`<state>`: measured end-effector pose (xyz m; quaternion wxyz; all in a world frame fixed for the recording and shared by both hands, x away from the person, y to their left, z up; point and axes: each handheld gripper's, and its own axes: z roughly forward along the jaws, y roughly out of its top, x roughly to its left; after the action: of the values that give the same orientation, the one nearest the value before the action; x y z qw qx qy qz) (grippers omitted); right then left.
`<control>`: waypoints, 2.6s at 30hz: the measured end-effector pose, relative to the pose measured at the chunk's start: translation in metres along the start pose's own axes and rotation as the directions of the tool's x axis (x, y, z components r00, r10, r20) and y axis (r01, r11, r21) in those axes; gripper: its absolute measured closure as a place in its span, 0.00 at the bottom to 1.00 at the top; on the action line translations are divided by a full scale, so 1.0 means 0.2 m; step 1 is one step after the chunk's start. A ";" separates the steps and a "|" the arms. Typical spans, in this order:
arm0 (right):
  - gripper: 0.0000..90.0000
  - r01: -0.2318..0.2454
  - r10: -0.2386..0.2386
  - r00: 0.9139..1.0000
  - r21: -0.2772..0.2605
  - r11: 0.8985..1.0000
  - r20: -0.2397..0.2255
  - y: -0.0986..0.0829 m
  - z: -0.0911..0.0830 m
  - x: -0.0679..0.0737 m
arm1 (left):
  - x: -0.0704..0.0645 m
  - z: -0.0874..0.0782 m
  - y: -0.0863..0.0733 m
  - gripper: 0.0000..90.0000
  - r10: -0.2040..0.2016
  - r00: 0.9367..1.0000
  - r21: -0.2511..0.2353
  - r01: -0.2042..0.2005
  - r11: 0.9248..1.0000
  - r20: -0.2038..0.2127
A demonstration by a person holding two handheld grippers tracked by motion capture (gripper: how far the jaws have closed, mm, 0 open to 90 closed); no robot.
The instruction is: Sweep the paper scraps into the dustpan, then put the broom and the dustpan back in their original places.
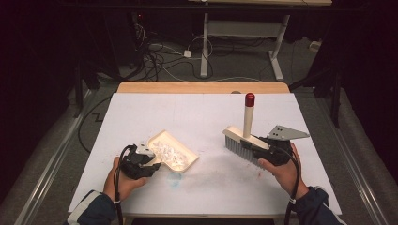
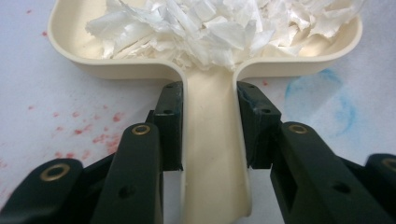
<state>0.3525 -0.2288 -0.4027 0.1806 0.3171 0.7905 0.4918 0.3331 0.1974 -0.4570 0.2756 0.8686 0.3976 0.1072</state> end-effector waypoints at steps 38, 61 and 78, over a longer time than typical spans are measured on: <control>0.75 -0.026 0.042 0.989 0.115 0.993 -0.143 -0.07 -0.15 0.02 | 0.20 -0.05 -0.08 0.71 -0.129 0.986 -0.045 0.124 0.991 -0.106; 0.75 -0.061 0.133 0.955 0.266 0.962 -0.265 -0.11 -0.09 0.04 | 0.22 0.06 0.02 0.70 -0.243 0.956 -0.102 0.229 0.968 -0.165; 0.68 -0.148 0.220 0.959 0.347 0.926 -0.179 -0.12 -0.03 -0.22 | 0.13 0.18 0.12 0.66 -0.271 0.957 -0.111 0.260 0.959 -0.105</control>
<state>0.3743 -0.2694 -0.4224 -0.0085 0.3609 0.8430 0.3987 0.3799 0.1898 -0.4730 0.3047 0.7852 0.5207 0.1398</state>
